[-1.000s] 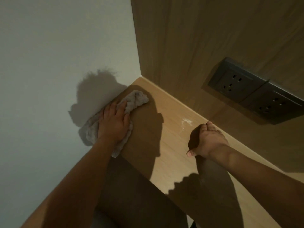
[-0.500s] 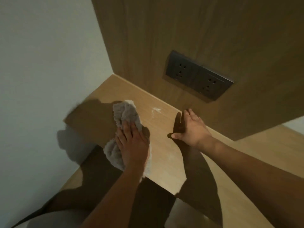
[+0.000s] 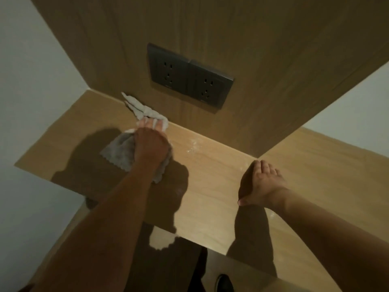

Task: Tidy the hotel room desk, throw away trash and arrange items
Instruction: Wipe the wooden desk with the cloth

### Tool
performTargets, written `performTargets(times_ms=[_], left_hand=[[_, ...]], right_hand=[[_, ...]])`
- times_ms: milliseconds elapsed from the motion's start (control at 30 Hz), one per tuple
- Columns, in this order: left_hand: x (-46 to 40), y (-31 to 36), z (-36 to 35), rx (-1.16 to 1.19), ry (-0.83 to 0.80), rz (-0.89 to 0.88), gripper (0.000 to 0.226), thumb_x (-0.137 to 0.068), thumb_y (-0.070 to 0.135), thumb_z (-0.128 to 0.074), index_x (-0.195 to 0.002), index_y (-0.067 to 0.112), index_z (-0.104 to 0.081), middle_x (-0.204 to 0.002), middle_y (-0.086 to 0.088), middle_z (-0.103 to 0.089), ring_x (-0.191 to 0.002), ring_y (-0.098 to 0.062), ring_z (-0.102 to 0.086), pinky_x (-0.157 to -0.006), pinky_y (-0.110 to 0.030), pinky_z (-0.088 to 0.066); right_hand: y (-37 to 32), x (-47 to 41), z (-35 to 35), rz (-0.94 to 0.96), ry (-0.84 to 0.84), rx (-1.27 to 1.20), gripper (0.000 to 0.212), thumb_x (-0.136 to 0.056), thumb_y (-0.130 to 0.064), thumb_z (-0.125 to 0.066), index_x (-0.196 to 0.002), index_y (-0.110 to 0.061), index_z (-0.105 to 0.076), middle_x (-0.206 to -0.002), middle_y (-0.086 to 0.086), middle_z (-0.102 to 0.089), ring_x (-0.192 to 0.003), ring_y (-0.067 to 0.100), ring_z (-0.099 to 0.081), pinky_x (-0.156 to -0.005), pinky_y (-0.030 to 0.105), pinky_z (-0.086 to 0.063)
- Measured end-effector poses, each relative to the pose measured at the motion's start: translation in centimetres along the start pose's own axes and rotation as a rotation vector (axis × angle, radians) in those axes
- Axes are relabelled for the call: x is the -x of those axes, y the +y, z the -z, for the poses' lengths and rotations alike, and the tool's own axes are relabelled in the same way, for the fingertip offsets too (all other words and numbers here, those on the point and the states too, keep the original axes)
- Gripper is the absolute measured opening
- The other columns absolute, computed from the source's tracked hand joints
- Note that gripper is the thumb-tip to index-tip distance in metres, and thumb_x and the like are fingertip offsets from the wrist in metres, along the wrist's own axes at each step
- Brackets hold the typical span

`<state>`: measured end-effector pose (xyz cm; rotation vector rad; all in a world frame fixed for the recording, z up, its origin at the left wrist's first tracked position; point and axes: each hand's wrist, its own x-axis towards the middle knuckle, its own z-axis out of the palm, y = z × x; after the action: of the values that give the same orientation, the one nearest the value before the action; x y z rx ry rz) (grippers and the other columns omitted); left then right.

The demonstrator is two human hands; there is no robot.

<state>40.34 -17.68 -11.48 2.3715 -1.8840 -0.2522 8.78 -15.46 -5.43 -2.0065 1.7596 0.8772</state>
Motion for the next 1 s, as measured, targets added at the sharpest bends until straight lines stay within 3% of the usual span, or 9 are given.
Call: performTargets(times_ms=[133,233,467,567,633,733,800,867,1000], left_hand=[[1.6,3.0,-1.4,0.044,-0.03,-0.268,0.057,-0.09,0.027,-0.027,-0.132,0.008,-0.06,-0.13,-0.014,-0.063,-0.124,-0.032,-0.054,-0.114,-0.046,-0.034],[2.9,1.7,-1.7,-0.008,-0.035,-0.442,0.053,-0.089,0.023,-0.033,-0.129,0.007,-0.064,-0.132,-0.014,-0.063,-0.126,-0.035,-0.055,-0.113,-0.05,-0.037],[5.3,-5.1,-0.7,0.084,0.081,0.035,0.06,-0.093,0.028,-0.026,-0.136,-0.001,-0.057,-0.141,-0.028,-0.053,-0.132,-0.05,-0.044,-0.114,-0.058,-0.033],[5.7,-0.3,-1.3,0.173,0.079,0.044,0.046,-0.088,0.02,-0.041,-0.126,0.006,-0.064,-0.129,-0.021,-0.062,-0.124,-0.044,-0.053,-0.11,-0.053,-0.038],[7.0,3.7,-2.6,0.264,0.084,-0.096,0.04,-0.085,0.014,-0.049,-0.12,0.007,-0.067,-0.125,-0.018,-0.065,-0.121,-0.039,-0.058,-0.111,-0.049,-0.036],[9.0,6.5,-1.9,0.482,0.053,-0.084,0.041,-0.095,0.016,-0.039,-0.123,0.005,-0.065,-0.13,-0.016,-0.063,-0.128,-0.036,-0.053,-0.115,-0.047,-0.036],[8.9,4.6,0.0,0.545,0.097,0.012,0.032,-0.098,0.008,-0.044,-0.123,0.006,-0.064,-0.125,-0.017,-0.063,-0.119,-0.036,-0.057,-0.103,-0.047,-0.047],[9.4,0.6,1.0,0.501,0.115,0.129,0.04,-0.099,0.004,-0.047,-0.136,0.013,-0.058,-0.136,-0.012,-0.06,-0.124,-0.031,-0.056,-0.105,-0.044,-0.047],[11.5,-5.5,-0.1,0.344,0.131,0.126,0.055,-0.1,0.03,-0.032,-0.153,0.021,-0.043,-0.158,-0.012,-0.04,-0.142,-0.034,-0.04,-0.117,-0.05,-0.034]], right_hand=[[0.1,-0.3,0.6,0.016,-0.038,0.013,0.143,-0.065,-0.071,-0.076,-0.155,-0.001,0.01,-0.164,0.018,0.008,-0.152,0.034,0.004,-0.124,0.044,-0.003],[0.2,-0.3,0.7,0.028,-0.045,-0.013,0.143,-0.064,-0.069,-0.078,-0.155,0.0,0.008,-0.164,0.019,0.009,-0.152,0.034,0.004,-0.124,0.042,-0.004],[0.5,-0.4,0.4,0.044,-0.045,-0.098,0.145,-0.062,-0.064,-0.082,-0.154,0.001,0.009,-0.164,0.018,0.01,-0.152,0.032,0.003,-0.124,0.039,-0.005],[0.5,-0.6,0.2,0.045,-0.039,-0.109,0.145,-0.062,-0.062,-0.083,-0.154,0.001,0.009,-0.164,0.019,0.011,-0.152,0.032,0.003,-0.124,0.039,-0.005],[0.6,-0.6,0.1,0.05,-0.034,-0.113,0.145,-0.062,-0.063,-0.083,-0.155,0.0,0.009,-0.164,0.019,0.011,-0.152,0.032,0.003,-0.124,0.039,-0.004],[0.5,-0.2,0.1,0.048,-0.038,-0.106,0.145,-0.062,-0.064,-0.083,-0.155,0.001,0.008,-0.164,0.019,0.009,-0.152,0.032,0.002,-0.124,0.04,-0.005],[0.4,-0.2,0.2,0.043,-0.034,-0.088,0.145,-0.061,-0.066,-0.082,-0.155,0.002,0.007,-0.164,0.02,0.007,-0.152,0.033,0.001,-0.124,0.041,-0.006],[0.3,-0.3,0.4,0.043,-0.043,-0.083,0.145,-0.061,-0.066,-0.082,-0.155,0.002,0.006,-0.164,0.021,0.007,-0.152,0.033,0.001,-0.124,0.041,-0.005],[0.4,-0.4,0.4,0.04,-0.045,-0.081,0.145,-0.062,-0.066,-0.081,-0.155,0.002,0.007,-0.164,0.021,0.008,-0.152,0.033,0.002,-0.124,0.041,-0.004]])
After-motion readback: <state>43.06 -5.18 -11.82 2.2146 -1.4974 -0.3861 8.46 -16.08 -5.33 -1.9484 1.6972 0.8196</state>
